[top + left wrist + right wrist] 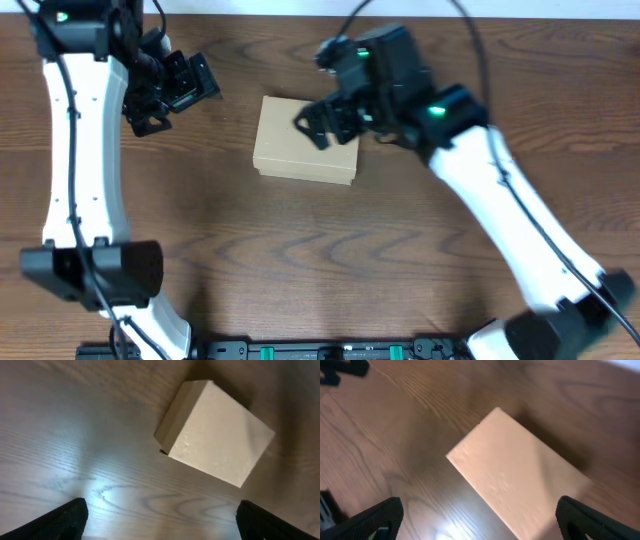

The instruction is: Pack container

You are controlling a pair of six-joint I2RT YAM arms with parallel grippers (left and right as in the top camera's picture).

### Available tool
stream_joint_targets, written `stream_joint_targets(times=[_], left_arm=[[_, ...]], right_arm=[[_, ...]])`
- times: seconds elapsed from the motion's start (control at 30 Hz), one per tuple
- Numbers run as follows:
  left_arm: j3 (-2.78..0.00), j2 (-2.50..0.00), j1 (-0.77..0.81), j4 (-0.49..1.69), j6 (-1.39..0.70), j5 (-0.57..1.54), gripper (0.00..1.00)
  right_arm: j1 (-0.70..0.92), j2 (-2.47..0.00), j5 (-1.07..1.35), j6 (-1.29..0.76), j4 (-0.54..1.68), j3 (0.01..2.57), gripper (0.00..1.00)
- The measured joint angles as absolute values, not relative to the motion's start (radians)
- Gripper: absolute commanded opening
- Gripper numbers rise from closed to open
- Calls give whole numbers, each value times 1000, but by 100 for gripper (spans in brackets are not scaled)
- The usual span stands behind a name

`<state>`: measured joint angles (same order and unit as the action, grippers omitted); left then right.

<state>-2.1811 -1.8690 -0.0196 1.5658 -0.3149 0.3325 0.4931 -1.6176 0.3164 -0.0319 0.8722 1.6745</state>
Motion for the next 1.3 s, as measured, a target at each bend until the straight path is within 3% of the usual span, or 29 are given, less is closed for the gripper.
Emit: stream_joint_targets(times=[0.33,0.57,1.03,1.3], left_arm=[[-2199,-1549,-20,1607,-234,196,95],[-2166,-1346,-20,1611,-228,163,95],[-1645,-694,-20,1599,-228,155,95],[-1371,-445,-20,1570,-228,176,95]], right_arm=[[442,-1322,228,96,1023,1650,99],[440,-1048,208,114,1011,1415,99],[440,-368,200,29,976,931,99],[440,-195,189,0,979,813,99]])
